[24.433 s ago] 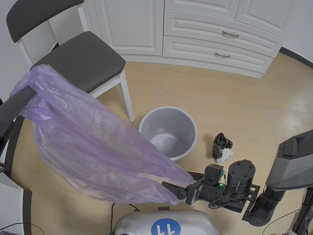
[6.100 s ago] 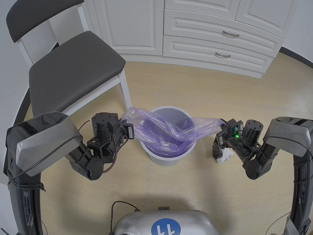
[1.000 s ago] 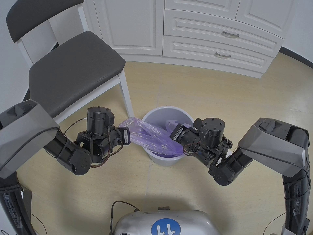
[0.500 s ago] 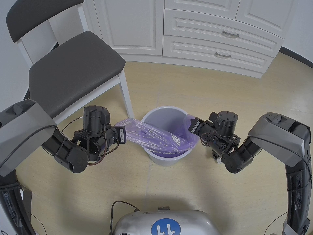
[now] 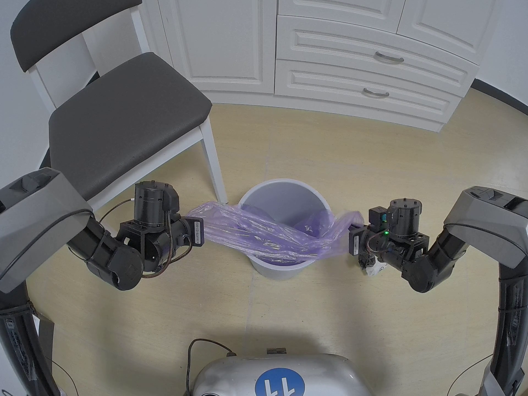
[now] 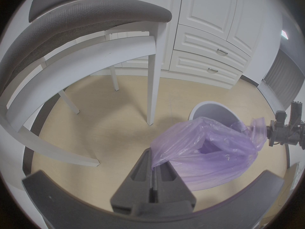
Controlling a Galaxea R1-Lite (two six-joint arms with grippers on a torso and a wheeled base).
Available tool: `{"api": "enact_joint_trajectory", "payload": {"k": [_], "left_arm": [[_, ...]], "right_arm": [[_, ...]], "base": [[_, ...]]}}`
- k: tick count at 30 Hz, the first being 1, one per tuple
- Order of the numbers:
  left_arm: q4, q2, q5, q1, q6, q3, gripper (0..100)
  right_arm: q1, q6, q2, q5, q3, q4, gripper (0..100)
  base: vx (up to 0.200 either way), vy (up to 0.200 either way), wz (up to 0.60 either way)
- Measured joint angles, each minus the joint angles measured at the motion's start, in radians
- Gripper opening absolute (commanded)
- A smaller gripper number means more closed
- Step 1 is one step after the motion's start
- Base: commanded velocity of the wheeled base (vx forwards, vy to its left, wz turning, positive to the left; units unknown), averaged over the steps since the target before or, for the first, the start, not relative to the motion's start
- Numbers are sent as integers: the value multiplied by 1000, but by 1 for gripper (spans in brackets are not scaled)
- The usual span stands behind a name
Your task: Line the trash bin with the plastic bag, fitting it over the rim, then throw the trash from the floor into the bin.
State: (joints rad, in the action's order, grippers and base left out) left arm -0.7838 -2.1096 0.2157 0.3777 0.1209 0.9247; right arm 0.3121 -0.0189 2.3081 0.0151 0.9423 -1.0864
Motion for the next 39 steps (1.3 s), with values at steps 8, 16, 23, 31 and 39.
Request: {"api": "enact_joint_trajectory", "payload": {"k": [8,16,23,31,39], "left_arm": [[5,-2,-30,-22,-16,-12,0],[7,-2,-40,-32,-57,-32,0],[6,11,-57,-44,-125,-81,0],[3,39,-105,-42,-213,-164,0],[1,63,-149,-42,-269,-218,0]], "right_arm": [[-64,-178,-64,3,-127,82,0],[-94,-314,-119,3,-209,87,0],[-107,-391,-164,-1,-281,88,0],[-111,-450,-204,-8,-335,89,0],[-111,-502,-222,-8,-374,89,0]], "base": [[0,0,0],[0,0,0],[0,0,0],[0,0,0],[0,0,0]]}}
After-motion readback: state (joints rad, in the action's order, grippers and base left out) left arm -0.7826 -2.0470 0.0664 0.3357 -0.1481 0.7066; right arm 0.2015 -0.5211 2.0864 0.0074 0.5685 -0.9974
